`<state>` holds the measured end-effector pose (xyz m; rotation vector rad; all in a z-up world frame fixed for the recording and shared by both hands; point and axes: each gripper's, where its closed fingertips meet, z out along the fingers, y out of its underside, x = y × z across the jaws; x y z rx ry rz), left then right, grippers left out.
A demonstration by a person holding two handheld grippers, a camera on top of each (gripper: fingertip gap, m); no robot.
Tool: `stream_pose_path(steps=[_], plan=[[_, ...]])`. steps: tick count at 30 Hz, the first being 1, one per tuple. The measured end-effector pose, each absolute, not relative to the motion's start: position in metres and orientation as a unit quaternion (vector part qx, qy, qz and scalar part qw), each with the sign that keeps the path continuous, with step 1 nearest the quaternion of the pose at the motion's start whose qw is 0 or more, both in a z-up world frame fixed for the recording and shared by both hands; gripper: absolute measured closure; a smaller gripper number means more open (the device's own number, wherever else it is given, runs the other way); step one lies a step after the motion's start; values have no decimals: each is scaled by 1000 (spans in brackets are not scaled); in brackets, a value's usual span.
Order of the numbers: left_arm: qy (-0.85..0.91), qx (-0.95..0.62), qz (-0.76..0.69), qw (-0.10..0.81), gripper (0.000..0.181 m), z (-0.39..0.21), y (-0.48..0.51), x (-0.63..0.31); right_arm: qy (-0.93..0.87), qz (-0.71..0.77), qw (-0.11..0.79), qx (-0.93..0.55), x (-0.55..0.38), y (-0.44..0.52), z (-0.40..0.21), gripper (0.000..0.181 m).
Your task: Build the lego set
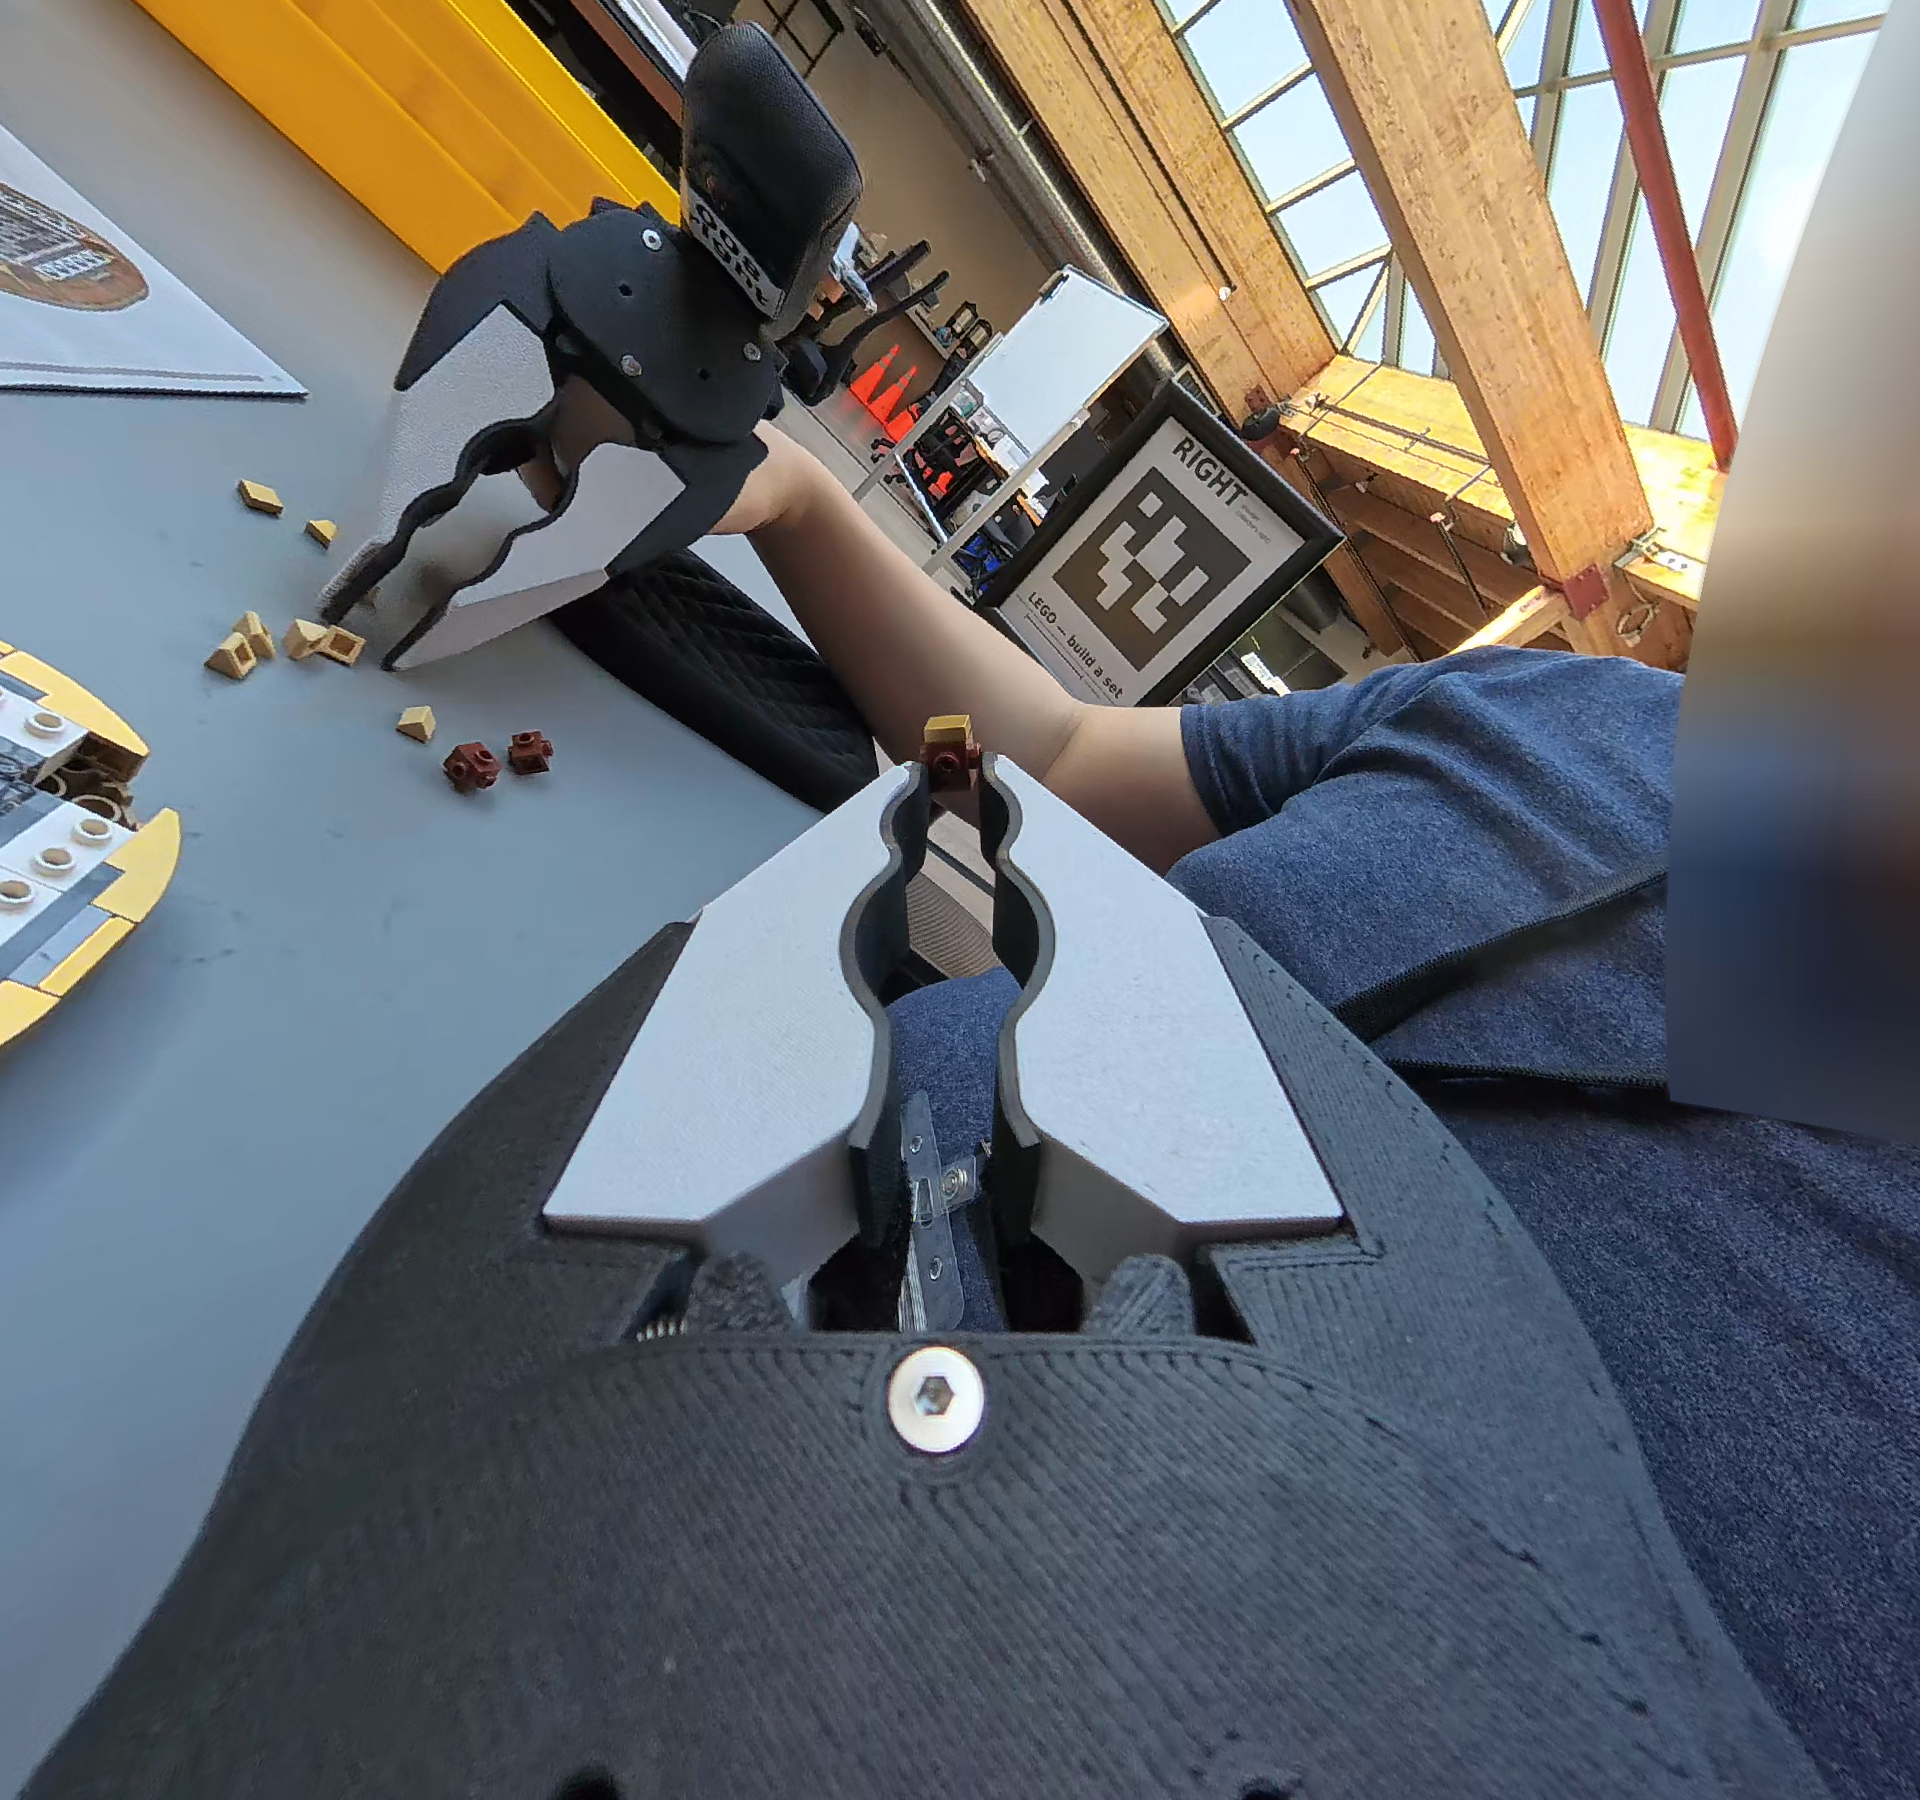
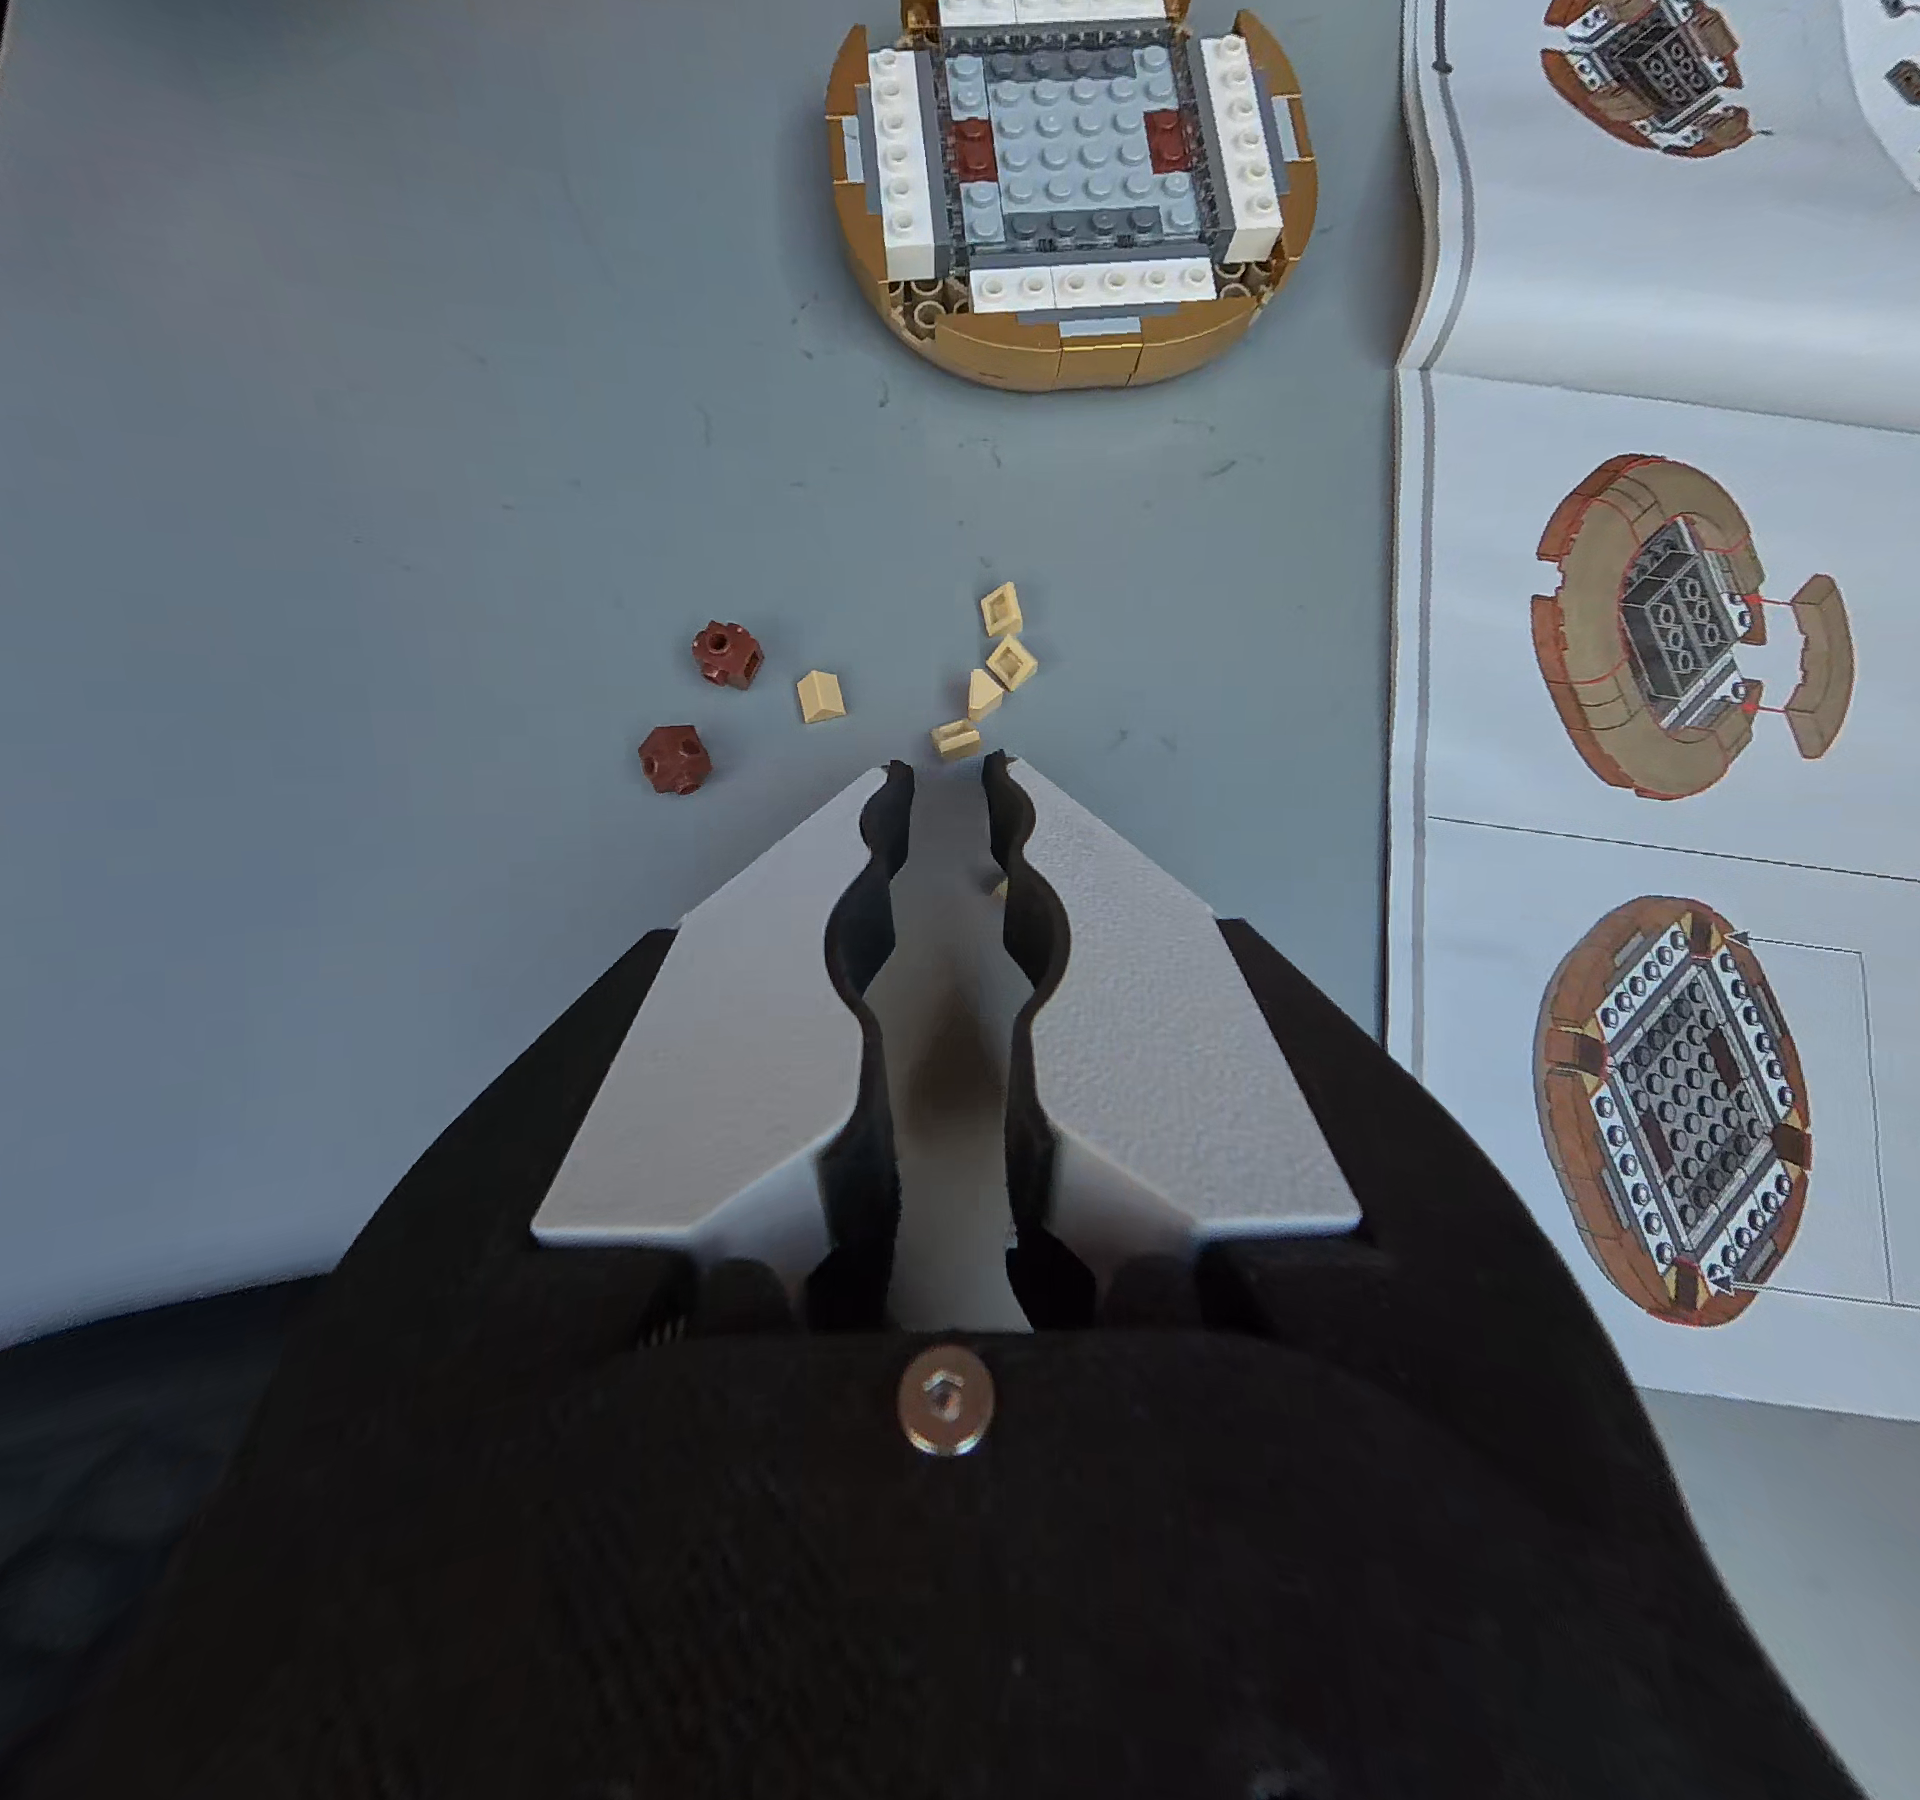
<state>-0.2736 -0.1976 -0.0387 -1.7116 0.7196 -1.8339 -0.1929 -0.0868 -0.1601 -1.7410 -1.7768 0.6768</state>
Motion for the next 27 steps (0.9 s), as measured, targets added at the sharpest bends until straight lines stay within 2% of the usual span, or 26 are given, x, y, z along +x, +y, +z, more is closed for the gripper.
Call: stream_pose_path(steps=[6,9,13,19,24,27], plan=[[269,-637,-674,260,174,-41,-198,-272,-661,265,274,-647,-197,-84,-160,166],[267,-638,-673,260,174,-43,-196,-272,-666,272,268,-641,-198,-87,-161,174],[265,-651,-658,271,174,-48,-189,-272,-662,271,271,-644,-199,-90,-157,174],[292,-681,-615,269,174,-55,-185,-262,-582,447,231,-639,-234,-154,-87,175],[291,-692,-616,239,174,-64,-183,-254,-571,510,157,-624,-248,-196,-83,175],[296,-697,-613,225,174,-71,-186,-252,-560,511,148,-635,-252,-197,-89,175]])
